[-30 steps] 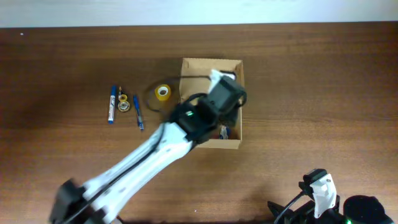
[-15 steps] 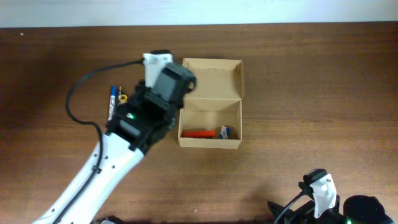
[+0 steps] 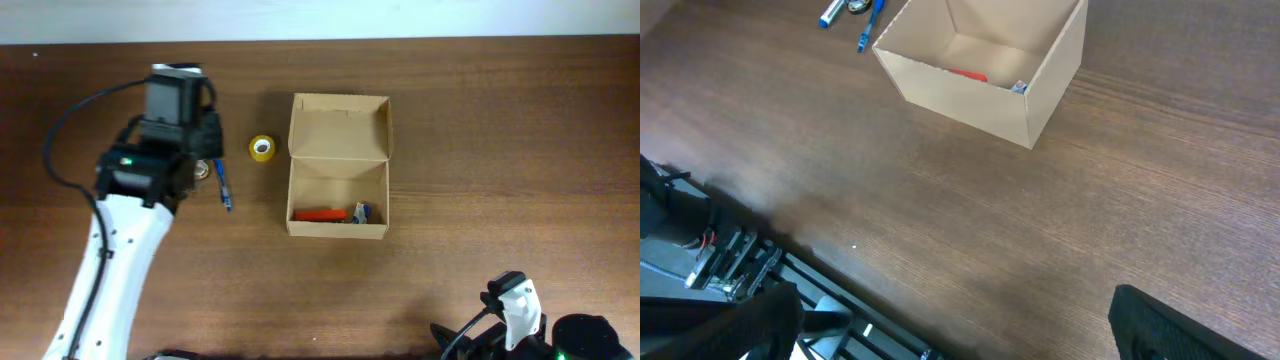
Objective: Pack container
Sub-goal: 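Open the left gripper and withdraw it toward the markers, then lower the left gripper over the correction tape and grasp it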
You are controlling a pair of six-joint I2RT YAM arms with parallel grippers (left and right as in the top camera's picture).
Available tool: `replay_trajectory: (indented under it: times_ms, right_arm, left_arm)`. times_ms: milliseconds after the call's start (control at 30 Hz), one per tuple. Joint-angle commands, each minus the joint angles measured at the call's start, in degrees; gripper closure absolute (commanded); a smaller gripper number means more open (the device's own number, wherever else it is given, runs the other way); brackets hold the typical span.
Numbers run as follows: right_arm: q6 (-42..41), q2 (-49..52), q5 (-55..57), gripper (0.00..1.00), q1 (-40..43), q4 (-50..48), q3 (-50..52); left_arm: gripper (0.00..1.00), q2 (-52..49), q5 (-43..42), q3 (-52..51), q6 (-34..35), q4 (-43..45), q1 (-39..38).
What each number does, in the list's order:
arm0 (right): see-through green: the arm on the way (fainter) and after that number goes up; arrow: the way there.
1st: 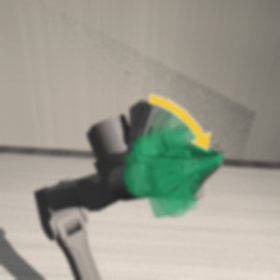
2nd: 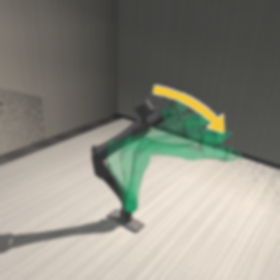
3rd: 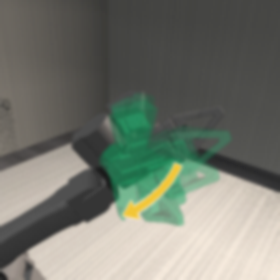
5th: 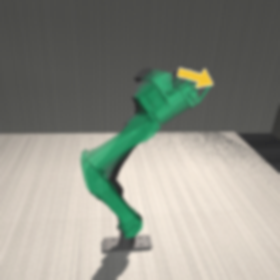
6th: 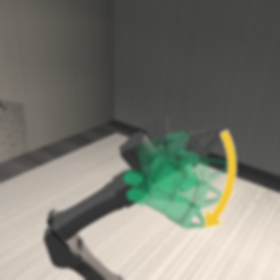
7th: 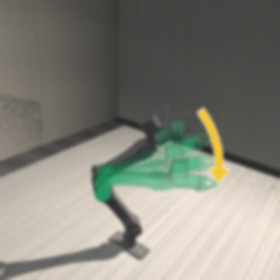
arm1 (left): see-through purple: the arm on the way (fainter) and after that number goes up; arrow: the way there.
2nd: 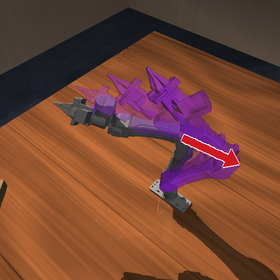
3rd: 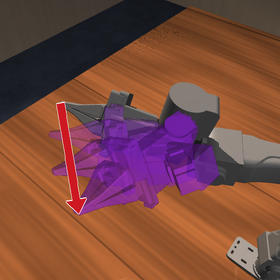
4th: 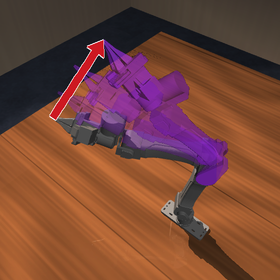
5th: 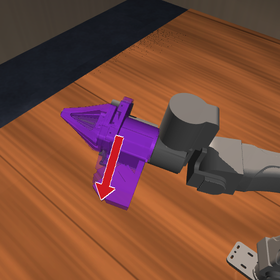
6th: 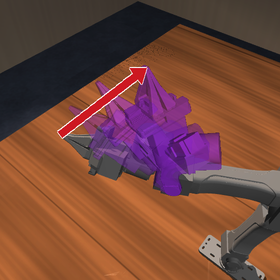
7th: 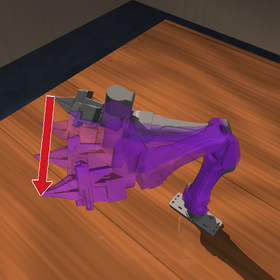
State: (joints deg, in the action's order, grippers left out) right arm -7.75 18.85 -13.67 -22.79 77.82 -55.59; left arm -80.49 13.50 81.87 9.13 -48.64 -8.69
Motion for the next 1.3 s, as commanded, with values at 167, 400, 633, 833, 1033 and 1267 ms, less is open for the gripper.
replay_trajectory:
  times_ms: [167, 400, 633, 833, 1033, 1267]
  right_arm:
    - [-0.5, -0.1, -0.7, 0.01, 0.4, -0.2, -0.1]
    - [-0.5, -0.1, -0.7, 0.01, 0.4, -0.2, -0.1]
    - [-0.5, -0.1, -0.7, 0.01, 0.4, -0.1, -0.1]
    - [-0.5, -0.1, -0.7, 0.01, 0.4, -0.2, -0.1]
    - [-0.5, -0.1, -0.7, 0.01, 0.4, -0.2, -0.1]
    - [-0.5, -0.1, -0.7, 0.01, 0.4, -0.2, -0.1]
  left_arm:
    - [0.4, -1.9, -5.7, -6.5, -2.7, 1.0, 5.5]
    - [0.28, -9.3, -8.8, -8.1, -6.2, 3.7, 5.6]
    - [0.28, -16.9, -12.0, -8.1, -7.6, 6.1, 8.5]
    - [0.28, -21.2, -12.9, -8.1, -8.0, 8.2, 11.2]
    - [0.28, -25.3, -16.8, -8.1, -10.3, 11.0, 12.3]
    - [0.28, -30.1, -17.2, -8.1, -10.5, 14.3, 12.3]
